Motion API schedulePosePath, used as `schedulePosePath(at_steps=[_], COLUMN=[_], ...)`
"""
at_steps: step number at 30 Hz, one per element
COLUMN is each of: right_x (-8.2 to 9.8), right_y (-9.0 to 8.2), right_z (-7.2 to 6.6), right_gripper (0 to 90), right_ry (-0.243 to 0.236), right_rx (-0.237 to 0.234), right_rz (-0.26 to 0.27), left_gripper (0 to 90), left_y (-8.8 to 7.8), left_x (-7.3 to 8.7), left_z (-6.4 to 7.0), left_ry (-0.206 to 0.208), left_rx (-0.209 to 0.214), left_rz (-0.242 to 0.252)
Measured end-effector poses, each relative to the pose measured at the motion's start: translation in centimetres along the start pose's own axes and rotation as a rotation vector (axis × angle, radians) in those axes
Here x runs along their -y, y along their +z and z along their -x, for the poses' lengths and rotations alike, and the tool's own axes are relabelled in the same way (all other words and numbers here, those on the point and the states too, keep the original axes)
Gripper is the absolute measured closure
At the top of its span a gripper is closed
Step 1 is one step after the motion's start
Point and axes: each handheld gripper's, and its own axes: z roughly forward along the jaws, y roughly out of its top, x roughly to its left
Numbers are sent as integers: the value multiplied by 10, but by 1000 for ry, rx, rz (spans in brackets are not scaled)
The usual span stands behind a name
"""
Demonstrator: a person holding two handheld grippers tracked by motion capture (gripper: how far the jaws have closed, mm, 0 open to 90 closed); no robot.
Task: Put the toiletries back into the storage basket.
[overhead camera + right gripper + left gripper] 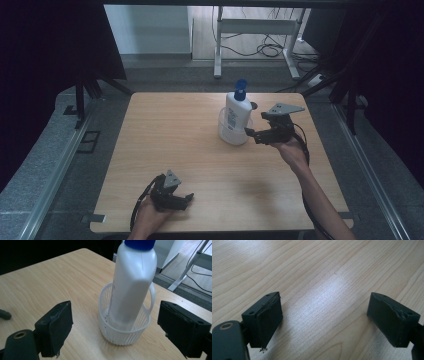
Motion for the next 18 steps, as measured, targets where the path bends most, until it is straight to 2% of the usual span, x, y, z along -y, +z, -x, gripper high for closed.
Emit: schedulePosePath(at_steps=[18], right_x=[42], right_y=[-23], right_z=[-2], right_gripper=[38], right_ry=[7], right_rx=[6], right_rz=[-52], left_gripper=[123], left_y=[0], left_x=[0], left_z=[0], left_ry=[2], left_rx=[-1], left_rz=[0])
